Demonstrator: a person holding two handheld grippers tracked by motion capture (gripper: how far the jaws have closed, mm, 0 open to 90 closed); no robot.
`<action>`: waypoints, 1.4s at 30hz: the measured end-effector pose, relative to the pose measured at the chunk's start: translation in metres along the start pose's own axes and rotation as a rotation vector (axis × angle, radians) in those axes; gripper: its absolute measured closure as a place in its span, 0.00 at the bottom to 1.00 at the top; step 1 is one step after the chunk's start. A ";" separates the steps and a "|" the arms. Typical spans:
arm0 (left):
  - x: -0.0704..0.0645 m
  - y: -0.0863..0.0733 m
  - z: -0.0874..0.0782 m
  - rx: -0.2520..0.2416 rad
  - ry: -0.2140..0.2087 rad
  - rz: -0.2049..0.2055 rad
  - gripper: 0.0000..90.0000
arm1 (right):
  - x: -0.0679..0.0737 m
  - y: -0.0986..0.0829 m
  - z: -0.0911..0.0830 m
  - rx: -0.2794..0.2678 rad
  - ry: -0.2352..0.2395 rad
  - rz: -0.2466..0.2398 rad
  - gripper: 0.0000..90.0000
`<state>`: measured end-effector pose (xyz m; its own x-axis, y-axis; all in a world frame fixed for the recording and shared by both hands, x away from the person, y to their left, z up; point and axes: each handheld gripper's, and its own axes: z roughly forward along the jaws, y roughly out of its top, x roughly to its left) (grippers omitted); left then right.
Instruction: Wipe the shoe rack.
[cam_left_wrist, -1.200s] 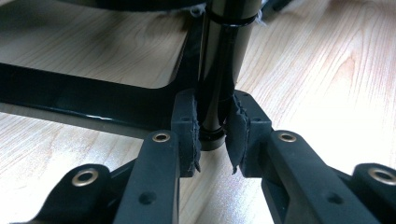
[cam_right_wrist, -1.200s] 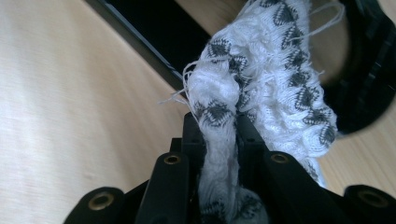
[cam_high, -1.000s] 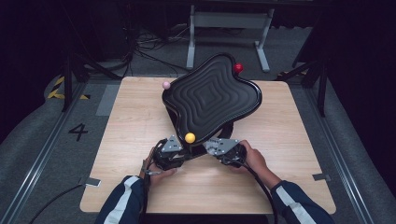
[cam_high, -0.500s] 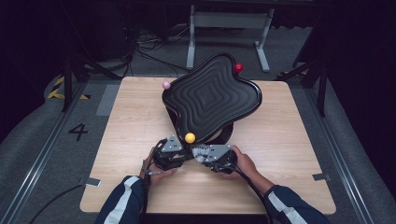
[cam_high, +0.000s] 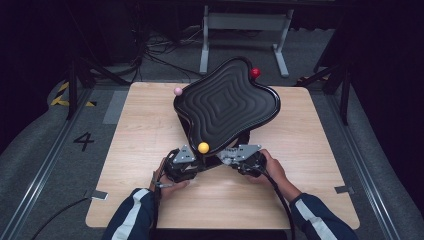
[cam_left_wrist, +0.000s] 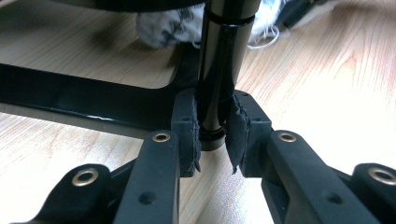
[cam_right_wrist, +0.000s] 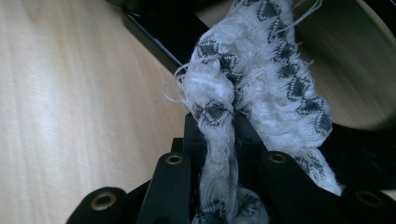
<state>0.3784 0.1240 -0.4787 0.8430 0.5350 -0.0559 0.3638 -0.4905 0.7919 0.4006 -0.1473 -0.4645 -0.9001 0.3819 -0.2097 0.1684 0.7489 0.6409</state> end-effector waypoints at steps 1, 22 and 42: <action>0.000 0.000 0.000 0.005 0.002 0.000 0.82 | -0.003 -0.002 -0.002 0.004 -0.006 0.010 0.89; -0.008 0.005 0.007 0.002 0.030 0.000 0.81 | -0.047 -0.036 -0.040 -0.062 -0.192 0.184 0.89; -0.012 0.015 0.021 0.002 0.007 0.014 0.80 | -0.014 -0.027 -0.110 -0.334 -0.330 0.209 0.89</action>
<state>0.3825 0.0956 -0.4786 0.8454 0.5325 -0.0405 0.3524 -0.4994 0.7915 0.3648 -0.2327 -0.3972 -0.6774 0.6957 -0.2392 0.1451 0.4451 0.8837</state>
